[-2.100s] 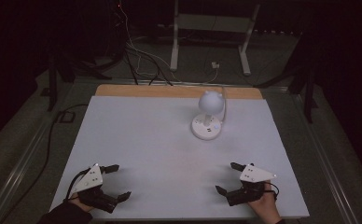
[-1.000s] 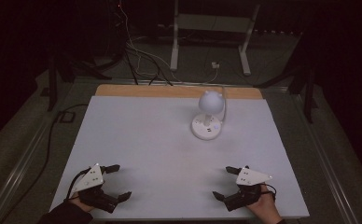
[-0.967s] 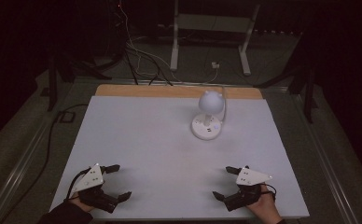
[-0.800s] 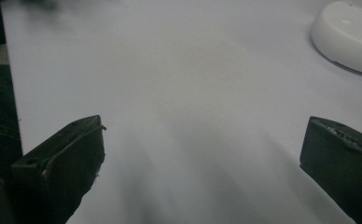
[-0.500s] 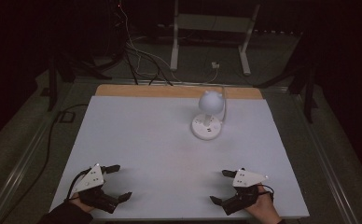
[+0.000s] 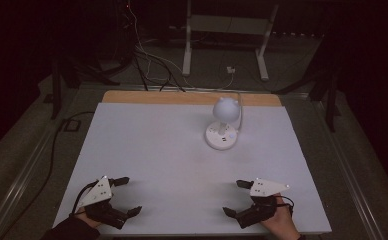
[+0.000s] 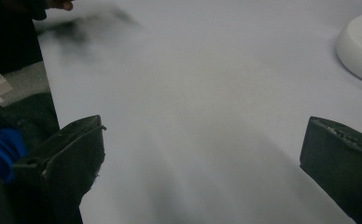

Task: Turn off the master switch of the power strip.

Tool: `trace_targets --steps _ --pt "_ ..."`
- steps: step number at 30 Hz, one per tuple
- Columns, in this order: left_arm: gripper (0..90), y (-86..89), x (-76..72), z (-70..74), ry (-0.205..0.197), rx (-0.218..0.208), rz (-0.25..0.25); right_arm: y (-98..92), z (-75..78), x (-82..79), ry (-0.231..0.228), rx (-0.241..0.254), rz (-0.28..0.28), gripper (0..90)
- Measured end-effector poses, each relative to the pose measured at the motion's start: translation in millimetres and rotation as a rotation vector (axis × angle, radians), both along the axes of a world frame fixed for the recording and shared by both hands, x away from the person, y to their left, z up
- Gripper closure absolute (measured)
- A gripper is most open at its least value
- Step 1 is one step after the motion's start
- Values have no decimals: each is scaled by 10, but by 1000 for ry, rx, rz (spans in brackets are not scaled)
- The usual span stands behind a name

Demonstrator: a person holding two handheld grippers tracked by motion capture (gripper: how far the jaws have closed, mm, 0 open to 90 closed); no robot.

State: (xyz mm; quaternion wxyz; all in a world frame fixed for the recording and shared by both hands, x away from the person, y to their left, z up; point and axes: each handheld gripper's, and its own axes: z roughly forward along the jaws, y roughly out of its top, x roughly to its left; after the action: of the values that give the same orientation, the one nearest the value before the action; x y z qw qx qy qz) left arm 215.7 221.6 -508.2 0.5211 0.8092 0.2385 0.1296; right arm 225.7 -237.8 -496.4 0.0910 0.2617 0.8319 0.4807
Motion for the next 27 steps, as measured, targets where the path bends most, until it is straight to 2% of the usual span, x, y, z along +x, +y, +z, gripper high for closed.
trace_targets --steps 17,23,27 --pt "2 -9 -6 -2 3 1 -2 120 218 28 4 42 29 0" --pt "2 -16 -4 -4 3 7 -5 125 290 63 -15 68 22 0" --pt "3 -23 -8 0 3 2 -6 157 341 90 -36 64 23 0"
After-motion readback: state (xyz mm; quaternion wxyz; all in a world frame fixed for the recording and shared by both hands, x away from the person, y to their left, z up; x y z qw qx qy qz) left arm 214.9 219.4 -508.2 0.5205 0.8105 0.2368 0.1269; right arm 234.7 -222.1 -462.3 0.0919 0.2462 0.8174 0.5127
